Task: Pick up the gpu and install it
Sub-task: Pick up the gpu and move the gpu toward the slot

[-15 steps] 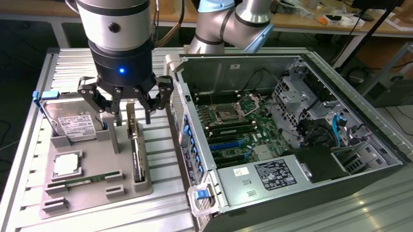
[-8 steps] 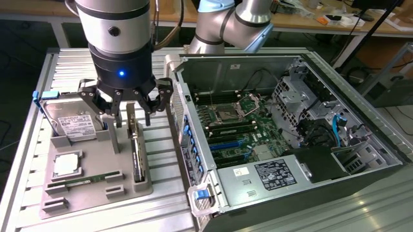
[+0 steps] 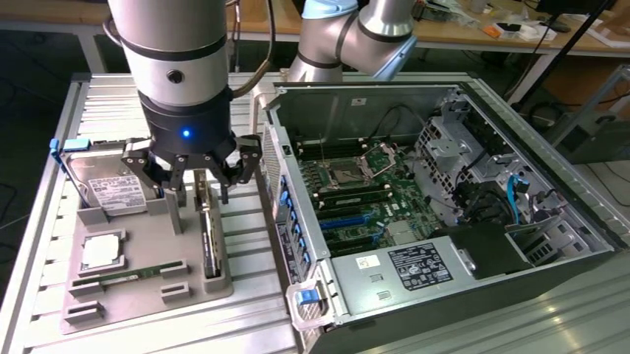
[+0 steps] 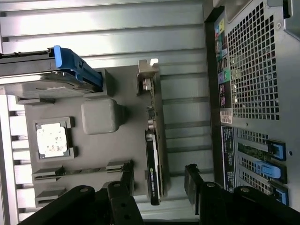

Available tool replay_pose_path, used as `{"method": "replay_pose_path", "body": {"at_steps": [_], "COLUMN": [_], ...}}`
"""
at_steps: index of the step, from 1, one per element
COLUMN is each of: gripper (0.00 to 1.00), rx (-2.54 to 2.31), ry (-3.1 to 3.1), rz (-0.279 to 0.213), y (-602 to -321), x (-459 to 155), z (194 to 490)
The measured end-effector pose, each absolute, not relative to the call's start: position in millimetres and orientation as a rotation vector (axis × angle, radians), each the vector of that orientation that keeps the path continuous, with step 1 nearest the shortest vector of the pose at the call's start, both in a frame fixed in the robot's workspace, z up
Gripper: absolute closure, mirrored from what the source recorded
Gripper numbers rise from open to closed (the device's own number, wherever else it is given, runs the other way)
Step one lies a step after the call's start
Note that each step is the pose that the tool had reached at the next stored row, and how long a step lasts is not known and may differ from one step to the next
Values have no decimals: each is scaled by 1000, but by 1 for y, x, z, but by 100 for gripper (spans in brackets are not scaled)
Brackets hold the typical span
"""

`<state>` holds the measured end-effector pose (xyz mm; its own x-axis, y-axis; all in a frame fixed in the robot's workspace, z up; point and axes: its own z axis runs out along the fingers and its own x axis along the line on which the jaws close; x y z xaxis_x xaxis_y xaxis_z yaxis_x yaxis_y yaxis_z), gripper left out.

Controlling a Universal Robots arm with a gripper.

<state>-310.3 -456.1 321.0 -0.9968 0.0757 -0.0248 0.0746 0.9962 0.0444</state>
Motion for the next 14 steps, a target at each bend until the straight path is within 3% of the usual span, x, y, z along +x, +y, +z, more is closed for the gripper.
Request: {"method": "replay_pose_path", "body": {"at_steps": [4, 14], "gripper": [44, 44], "rx": [117, 117], "ry": [3112, 3112], "rz": [68, 68], "y": [-456, -456], "x": [-313, -314], "z": [305, 297]}}
